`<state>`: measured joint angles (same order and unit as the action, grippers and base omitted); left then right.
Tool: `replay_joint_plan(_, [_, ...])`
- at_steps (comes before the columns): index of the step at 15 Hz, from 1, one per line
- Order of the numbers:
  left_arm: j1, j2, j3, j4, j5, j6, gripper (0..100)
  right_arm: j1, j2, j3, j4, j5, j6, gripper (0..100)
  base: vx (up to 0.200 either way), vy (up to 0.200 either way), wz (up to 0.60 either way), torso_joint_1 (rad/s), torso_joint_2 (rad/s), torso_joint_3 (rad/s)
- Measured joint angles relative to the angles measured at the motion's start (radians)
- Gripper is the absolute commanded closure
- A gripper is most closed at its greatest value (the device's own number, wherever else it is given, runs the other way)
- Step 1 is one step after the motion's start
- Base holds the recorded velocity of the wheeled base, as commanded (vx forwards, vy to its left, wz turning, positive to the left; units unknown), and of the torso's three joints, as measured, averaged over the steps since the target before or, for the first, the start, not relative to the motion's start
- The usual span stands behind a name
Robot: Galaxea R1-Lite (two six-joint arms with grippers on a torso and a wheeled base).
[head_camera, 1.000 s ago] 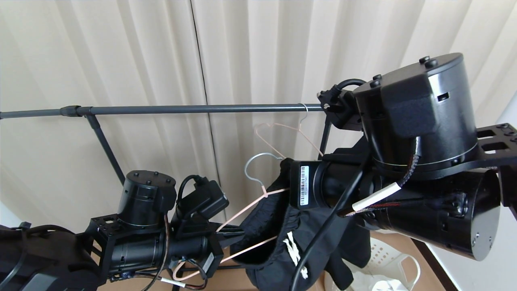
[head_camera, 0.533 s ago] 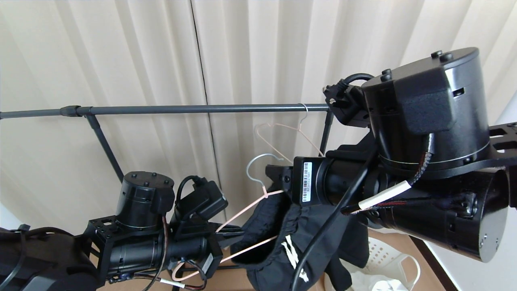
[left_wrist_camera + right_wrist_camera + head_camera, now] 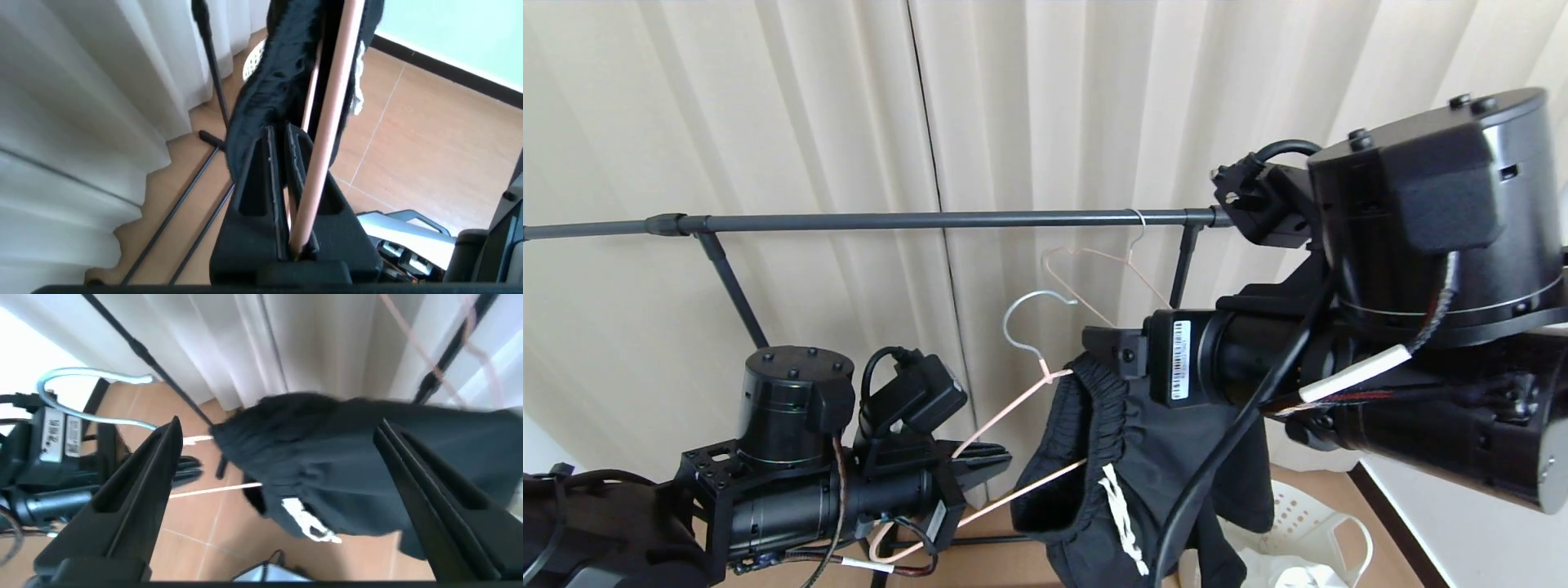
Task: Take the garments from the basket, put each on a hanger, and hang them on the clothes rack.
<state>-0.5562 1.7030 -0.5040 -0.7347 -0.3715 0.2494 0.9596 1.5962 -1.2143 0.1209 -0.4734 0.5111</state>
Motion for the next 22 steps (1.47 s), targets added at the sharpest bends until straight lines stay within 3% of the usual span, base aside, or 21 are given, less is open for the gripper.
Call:
replay_joint_plan(2, [0.018,-0.002,0.017,-0.003,-0.007,0.004,100,-0.029,-0.060,0.048,-0.001,0.077,-0.115,0,0.000,0.000,0.00,0.000,0.00,0.000])
replay_joint_plan(3, [0.028,-0.007,0.025,-0.003,-0.013,0.005,100,-0.051,-0.098,0.076,-0.001,0.170,-0.201,0,0.000,0.000,0.00,0.000,0.00,0.000])
replay_joint_plan(5, [0.046,-0.019,0.041,-0.003,-0.051,0.012,100,-0.158,-0.168,0.116,0.005,0.397,-0.444,0,0.000,0.000,0.00,0.000,0.00,0.000])
replay_joint_plan(8, [0.065,-0.033,0.057,-0.003,-0.097,0.065,100,-0.405,-0.215,0.119,0.084,0.808,-0.865,0,0.000,0.000,0.00,0.000,0.00,0.000])
replay_joint_plan(10, [0.067,-0.038,0.068,-0.003,-0.101,0.100,100,-0.527,-0.164,0.014,0.254,1.009,-1.093,0,0.000,0.000,0.00,0.000,0.00,0.000])
replay_joint_plan(12, [0.069,-0.043,0.069,-0.002,-0.120,0.129,100,-0.596,-0.071,-0.142,0.440,1.141,-1.281,0,0.000,0.000,0.00,0.000,0.00,0.000])
replay_joint_plan(14, [0.068,-0.049,0.065,-0.003,-0.155,0.145,100,-0.637,0.037,-0.316,0.654,1.221,-1.416,0,0.000,0.000,0.00,0.000,0.00,0.000])
replay_joint_plan(16, [0.067,-0.051,0.063,-0.003,-0.158,0.152,100,-0.655,0.145,-0.454,0.811,1.264,-1.484,0,0.000,0.000,0.00,0.000,0.00,0.000])
replay_joint_plan(19, [0.061,-0.054,0.066,-0.002,-0.157,0.158,100,-0.598,0.242,-0.501,0.832,1.240,-1.495,0,0.000,0.000,0.00,0.000,0.00,0.000])
replay_joint_plan(22, [0.057,-0.054,0.059,-0.003,-0.156,0.158,100,-0.567,0.291,-0.477,0.828,1.216,-1.485,0,0.000,0.000,0.00,0.000,0.00,0.000])
